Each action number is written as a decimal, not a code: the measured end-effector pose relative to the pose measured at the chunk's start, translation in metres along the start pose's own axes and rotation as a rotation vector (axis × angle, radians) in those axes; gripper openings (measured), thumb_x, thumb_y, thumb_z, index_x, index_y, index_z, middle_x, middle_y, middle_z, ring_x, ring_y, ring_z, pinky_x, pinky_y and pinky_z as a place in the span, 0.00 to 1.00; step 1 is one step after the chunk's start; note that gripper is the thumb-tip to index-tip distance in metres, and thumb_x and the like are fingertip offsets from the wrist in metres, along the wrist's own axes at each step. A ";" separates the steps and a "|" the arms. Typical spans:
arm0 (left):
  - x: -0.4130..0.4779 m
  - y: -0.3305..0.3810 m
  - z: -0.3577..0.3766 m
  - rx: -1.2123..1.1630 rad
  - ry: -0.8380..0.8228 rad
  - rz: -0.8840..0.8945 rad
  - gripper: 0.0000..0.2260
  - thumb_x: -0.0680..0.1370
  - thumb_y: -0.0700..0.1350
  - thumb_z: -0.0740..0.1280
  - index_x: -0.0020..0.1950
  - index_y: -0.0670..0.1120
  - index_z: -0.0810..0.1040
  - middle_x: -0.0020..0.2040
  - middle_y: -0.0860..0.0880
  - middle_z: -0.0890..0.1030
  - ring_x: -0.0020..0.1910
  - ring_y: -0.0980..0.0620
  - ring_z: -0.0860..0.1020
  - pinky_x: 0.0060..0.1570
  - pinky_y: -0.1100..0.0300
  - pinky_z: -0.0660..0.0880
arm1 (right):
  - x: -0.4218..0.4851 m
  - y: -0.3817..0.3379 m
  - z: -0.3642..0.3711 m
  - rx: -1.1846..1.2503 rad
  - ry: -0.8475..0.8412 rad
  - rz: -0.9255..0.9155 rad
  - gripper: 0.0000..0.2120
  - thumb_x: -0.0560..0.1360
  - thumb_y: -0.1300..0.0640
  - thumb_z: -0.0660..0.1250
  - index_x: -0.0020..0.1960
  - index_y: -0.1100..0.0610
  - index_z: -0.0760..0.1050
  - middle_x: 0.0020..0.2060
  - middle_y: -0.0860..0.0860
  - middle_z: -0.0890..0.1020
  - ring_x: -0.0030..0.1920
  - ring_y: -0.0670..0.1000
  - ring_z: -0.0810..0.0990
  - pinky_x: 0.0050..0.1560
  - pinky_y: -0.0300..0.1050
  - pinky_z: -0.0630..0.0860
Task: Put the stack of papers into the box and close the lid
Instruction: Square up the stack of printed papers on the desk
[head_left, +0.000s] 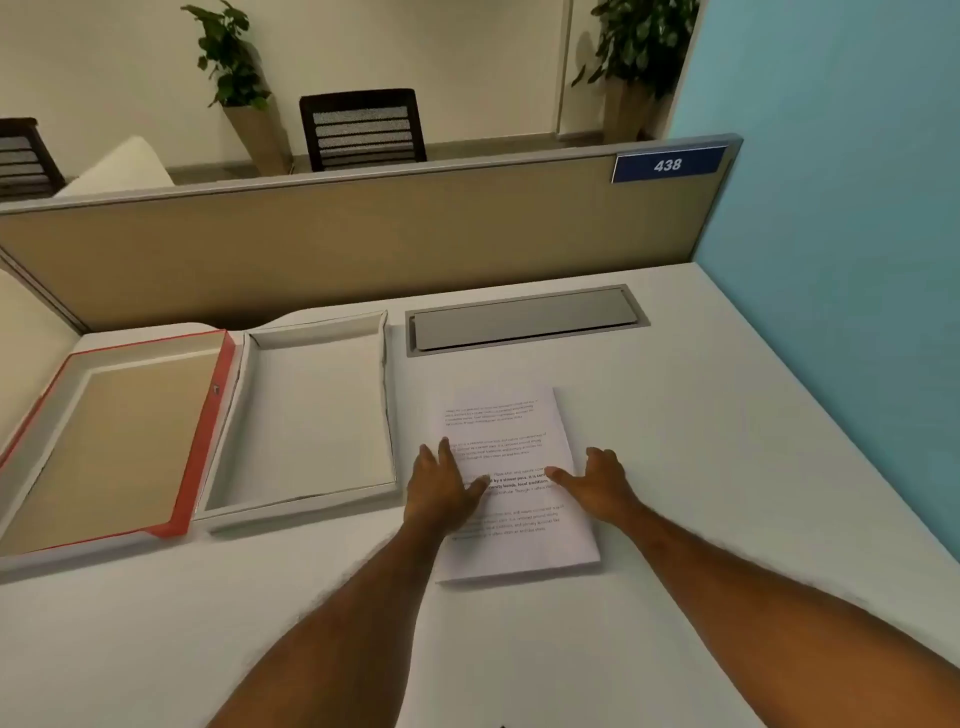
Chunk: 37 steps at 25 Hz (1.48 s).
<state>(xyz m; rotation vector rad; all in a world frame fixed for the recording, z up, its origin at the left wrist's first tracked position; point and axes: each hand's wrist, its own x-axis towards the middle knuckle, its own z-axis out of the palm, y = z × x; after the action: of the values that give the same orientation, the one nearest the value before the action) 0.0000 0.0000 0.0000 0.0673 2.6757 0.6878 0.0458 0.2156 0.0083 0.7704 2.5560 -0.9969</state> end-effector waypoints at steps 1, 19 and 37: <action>0.002 0.002 0.003 -0.037 0.017 -0.027 0.43 0.73 0.64 0.64 0.77 0.46 0.47 0.78 0.41 0.54 0.76 0.38 0.57 0.71 0.41 0.62 | 0.005 -0.002 0.002 0.028 0.013 0.011 0.42 0.69 0.37 0.69 0.70 0.64 0.63 0.68 0.61 0.68 0.68 0.60 0.69 0.66 0.55 0.70; 0.033 -0.004 -0.001 -0.169 0.100 -0.219 0.43 0.62 0.57 0.79 0.68 0.41 0.64 0.64 0.42 0.71 0.64 0.42 0.72 0.61 0.46 0.74 | 0.047 -0.027 0.021 0.096 -0.001 0.305 0.38 0.64 0.38 0.72 0.65 0.60 0.71 0.63 0.60 0.74 0.62 0.60 0.75 0.60 0.53 0.76; 0.035 -0.006 -0.003 -0.157 0.104 -0.243 0.42 0.60 0.59 0.79 0.66 0.41 0.66 0.61 0.43 0.73 0.61 0.42 0.74 0.59 0.46 0.75 | 0.054 -0.028 -0.010 0.890 -0.308 0.348 0.18 0.71 0.64 0.71 0.60 0.66 0.76 0.55 0.63 0.82 0.52 0.62 0.82 0.47 0.56 0.80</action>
<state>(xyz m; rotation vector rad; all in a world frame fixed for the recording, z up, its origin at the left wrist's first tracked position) -0.0335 -0.0022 -0.0129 -0.3379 2.6546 0.8368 -0.0153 0.2260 0.0065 1.0994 1.5750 -1.9469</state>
